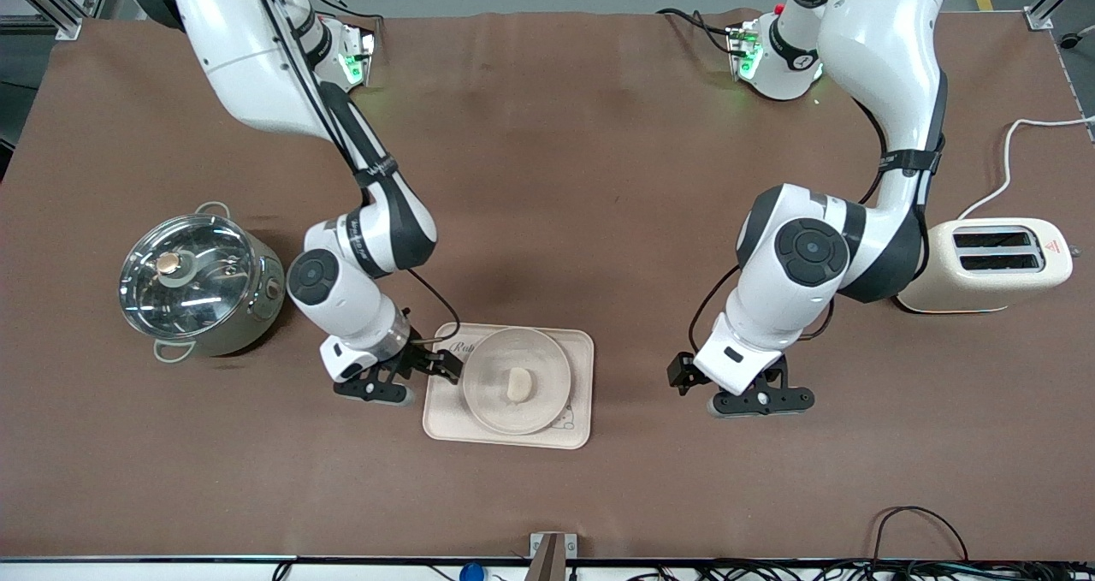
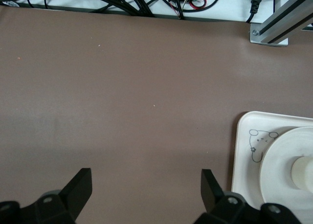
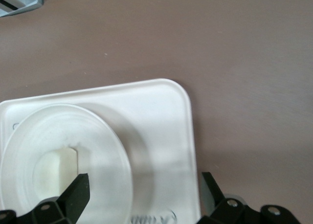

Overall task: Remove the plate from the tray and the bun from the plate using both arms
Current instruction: 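Lower the right gripper to the plate rim while the left gripper hovers, then grasp the white plate rim with the right gripper and lift it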

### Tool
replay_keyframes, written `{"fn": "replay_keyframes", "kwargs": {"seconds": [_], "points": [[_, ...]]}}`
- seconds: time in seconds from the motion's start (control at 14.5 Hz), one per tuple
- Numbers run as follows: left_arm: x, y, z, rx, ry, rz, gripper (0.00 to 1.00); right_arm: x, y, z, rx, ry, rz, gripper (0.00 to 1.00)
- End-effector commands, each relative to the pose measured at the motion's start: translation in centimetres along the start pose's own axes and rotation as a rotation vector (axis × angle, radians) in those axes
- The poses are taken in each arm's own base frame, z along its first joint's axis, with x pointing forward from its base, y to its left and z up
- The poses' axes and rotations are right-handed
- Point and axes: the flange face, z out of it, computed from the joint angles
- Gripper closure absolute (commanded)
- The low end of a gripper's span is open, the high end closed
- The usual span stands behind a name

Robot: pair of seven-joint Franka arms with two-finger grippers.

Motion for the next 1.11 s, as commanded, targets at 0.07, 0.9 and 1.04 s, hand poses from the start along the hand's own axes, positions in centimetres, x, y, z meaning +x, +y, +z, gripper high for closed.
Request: {"fn": "replay_keyframes", "kwargs": {"seconds": [0.07,0.9,1.04], "points": [[-0.8,-0.2,-0.6,0.004,-0.018,0.011,0.02,-0.7,-2.6,3.9,0.030,0.032,-0.017,0.11],[-1.2,-0.1,0.0,0.009,-0.029,0.016,0.02,-1.7,-4.6,4.2,0.054,0.023,-0.081,0.99],[-1.2,-0.1,0.1,0.009,-0.031,0.016,0.02,-1.5,-5.0,2.1,0.049,-0.020,-0.082,0.99]]}}
